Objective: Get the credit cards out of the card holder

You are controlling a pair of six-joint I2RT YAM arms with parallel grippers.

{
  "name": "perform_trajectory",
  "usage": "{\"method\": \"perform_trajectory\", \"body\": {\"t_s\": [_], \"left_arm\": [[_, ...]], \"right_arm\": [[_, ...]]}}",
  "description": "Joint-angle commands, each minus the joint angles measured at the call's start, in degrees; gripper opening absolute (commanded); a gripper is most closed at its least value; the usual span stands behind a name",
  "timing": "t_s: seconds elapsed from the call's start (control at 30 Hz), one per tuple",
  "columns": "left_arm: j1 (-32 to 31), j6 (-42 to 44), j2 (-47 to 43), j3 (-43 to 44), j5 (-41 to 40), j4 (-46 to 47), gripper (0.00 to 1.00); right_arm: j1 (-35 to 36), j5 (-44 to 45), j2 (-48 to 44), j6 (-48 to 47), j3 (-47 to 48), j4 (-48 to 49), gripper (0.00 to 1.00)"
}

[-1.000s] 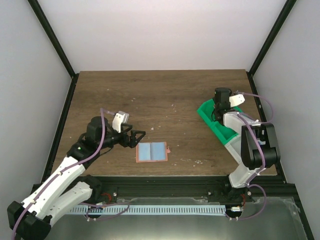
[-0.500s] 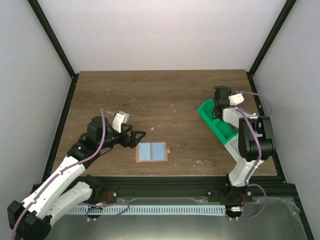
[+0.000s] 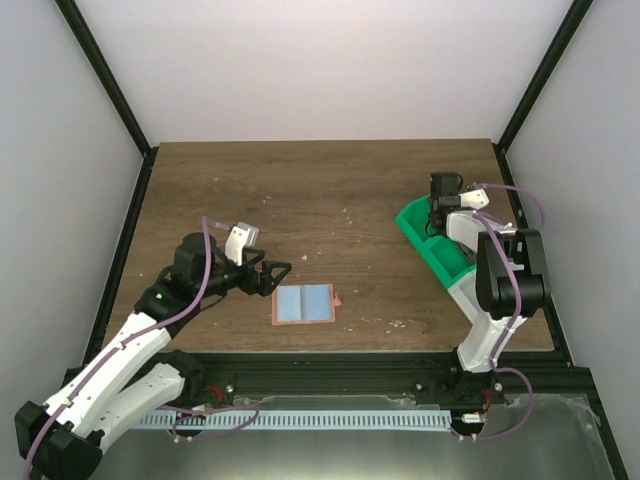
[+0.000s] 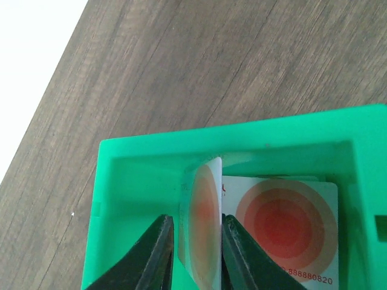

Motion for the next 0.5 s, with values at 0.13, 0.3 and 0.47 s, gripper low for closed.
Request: {"method": "perform_trajectory", "body": {"t_s": [0.13,0.3,0.47], "left_arm": [[0.0,1.1,-0.1,-0.8,0.7,0.8,1.0],[-0.1,1.3,-0.1,-1.0,0.4,1.0,1.0],[-0.1,1.5,0.4,-1.0,1.0,1.0,1.0]], "right_arm": [[-1.1,2.6,0.4,1.6,6.2,-7.9,0.26],[-1.2,1.6,1.7,6.3,11.3,-17.9,0.31],[-1.2,0.9,4.4,13.2,16.8,-28.6,0.32]]}}
